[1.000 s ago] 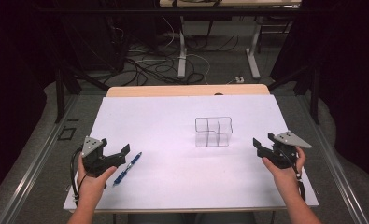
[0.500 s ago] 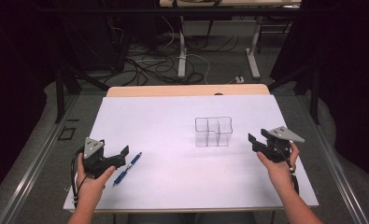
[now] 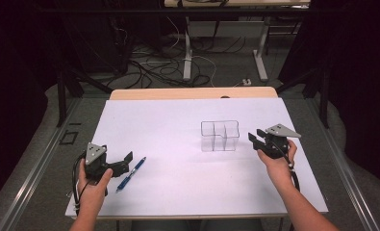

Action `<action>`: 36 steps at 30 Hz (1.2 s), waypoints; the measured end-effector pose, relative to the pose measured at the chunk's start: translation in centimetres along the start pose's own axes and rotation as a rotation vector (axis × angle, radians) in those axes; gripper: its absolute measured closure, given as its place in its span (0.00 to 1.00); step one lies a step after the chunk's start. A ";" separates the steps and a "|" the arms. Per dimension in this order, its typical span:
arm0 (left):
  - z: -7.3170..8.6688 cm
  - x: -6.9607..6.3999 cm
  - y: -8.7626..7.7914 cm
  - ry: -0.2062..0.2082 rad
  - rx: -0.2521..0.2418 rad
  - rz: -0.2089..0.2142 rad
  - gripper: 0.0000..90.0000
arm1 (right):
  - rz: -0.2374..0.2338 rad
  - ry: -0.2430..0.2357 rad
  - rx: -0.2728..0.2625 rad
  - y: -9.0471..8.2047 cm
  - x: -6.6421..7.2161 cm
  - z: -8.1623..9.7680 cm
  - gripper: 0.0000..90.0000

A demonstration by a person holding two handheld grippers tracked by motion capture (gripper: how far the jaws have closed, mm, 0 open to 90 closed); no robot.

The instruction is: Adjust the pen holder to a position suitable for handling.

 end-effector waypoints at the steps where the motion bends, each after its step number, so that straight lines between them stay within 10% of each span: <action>1: 0.0 0.0 0.0 0.007 0.002 0.001 0.00 | -0.004 -0.005 0.011 0.5 0.1 -0.2 0.73; 12: 0.3 0.0 0.1 0.030 0.010 0.002 0.00 | -0.023 0.026 0.062 3.0 -0.2 -0.6 0.99; 36: 0.5 0.3 0.3 0.014 0.020 0.005 0.00 | -0.073 0.008 0.079 5.7 1.1 -0.9 1.00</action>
Point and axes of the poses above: each handheld gripper's, and its own axes: y roughly forward along the jaws, z roughly out of its underside, x roughly to its left, the point moved 7 cm from there along y, roughly forward along the jaws, and after that the axes turned 12 degrees about x, right-handed, at the moved point
